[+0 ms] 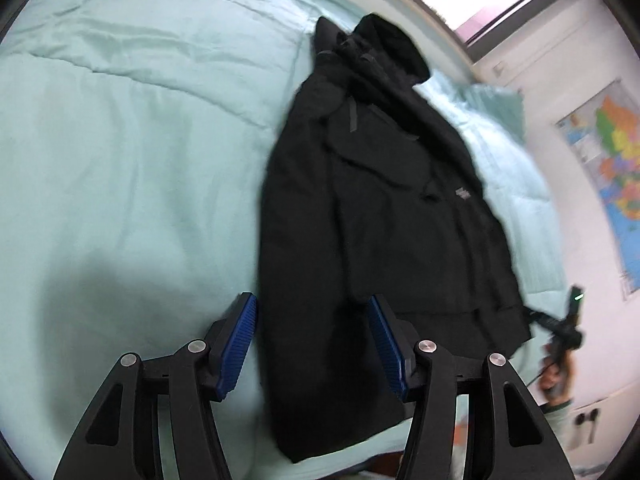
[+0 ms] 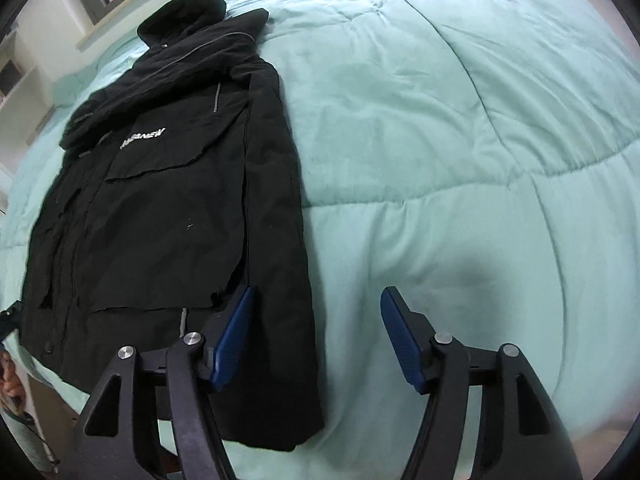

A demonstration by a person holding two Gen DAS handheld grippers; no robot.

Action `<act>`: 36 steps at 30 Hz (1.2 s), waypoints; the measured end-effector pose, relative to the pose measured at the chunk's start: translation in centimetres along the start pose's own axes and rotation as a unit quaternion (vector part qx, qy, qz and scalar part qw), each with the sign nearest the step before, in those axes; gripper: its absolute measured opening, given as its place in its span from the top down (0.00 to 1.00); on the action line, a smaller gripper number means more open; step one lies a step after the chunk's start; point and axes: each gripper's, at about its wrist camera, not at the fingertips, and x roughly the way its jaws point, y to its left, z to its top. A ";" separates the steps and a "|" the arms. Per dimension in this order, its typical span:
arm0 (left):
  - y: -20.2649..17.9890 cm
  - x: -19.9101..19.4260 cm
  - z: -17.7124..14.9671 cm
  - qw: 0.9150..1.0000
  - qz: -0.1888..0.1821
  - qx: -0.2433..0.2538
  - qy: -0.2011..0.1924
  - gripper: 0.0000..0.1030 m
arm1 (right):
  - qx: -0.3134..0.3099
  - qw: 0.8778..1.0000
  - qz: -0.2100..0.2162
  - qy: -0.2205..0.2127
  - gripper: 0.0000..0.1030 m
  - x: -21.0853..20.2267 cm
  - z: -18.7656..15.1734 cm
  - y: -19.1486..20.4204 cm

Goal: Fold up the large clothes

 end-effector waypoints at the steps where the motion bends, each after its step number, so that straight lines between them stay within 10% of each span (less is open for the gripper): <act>1: -0.4 -0.1 0.0 1.000 0.002 0.003 -0.005 0.43 | 0.002 1.000 0.000 -0.001 0.34 -0.1 -0.1 0.1; 17: -0.6 3.6 1.8 0.999 0.003 0.011 0.038 0.43 | 0.014 0.999 0.049 0.018 0.41 2.0 -0.1 0.9; 20: -2.7 2.2 1.2 0.998 -0.012 0.047 0.026 0.74 | -0.005 0.999 0.049 0.006 0.60 0.6 -0.4 2.0; 27: -4.9 -0.1 1.4 0.995 -0.069 0.072 0.019 0.74 | -0.017 0.988 0.153 0.006 0.61 -2.6 -0.6 3.8; 36: -2.1 2.0 -1.9 0.997 -0.052 0.033 0.053 0.66 | -0.078 0.994 0.051 0.049 0.49 1.2 -2.1 7.0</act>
